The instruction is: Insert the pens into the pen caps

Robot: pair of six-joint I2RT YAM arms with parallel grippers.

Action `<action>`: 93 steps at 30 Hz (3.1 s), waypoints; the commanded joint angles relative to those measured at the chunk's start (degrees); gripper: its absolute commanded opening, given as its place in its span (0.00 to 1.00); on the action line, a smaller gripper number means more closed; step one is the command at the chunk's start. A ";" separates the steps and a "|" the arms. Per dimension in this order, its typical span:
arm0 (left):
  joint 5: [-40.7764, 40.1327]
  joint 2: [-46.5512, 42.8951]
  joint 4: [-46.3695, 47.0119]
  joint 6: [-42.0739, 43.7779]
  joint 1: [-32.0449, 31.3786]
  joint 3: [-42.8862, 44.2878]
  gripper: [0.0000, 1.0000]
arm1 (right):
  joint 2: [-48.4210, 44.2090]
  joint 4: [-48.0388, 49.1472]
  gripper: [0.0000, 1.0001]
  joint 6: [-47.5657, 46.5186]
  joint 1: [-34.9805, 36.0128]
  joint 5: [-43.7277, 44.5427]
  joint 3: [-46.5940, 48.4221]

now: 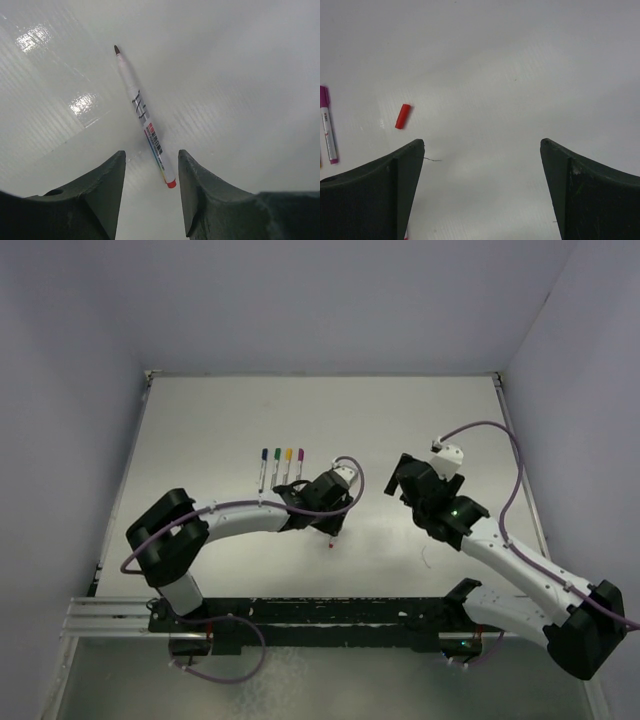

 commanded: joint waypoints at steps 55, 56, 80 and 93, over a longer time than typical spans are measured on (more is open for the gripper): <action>-6.31 -15.11 -9.11 -0.80 2.91 -7.48 0.00 | 35.99 8.50 0.55 2.45 -0.16 -18.80 20.90; -6.51 -15.47 -9.10 -0.94 2.90 -7.77 0.00 | 37.02 8.76 0.55 2.65 -0.16 -18.91 21.53; -8.37 -16.58 -9.24 -1.37 3.04 -9.67 0.00 | 49.61 5.50 0.44 7.31 0.13 -16.28 29.47; -8.11 -15.86 -8.34 -0.93 3.48 -9.69 0.00 | 52.85 3.24 0.42 8.60 0.07 -15.84 30.41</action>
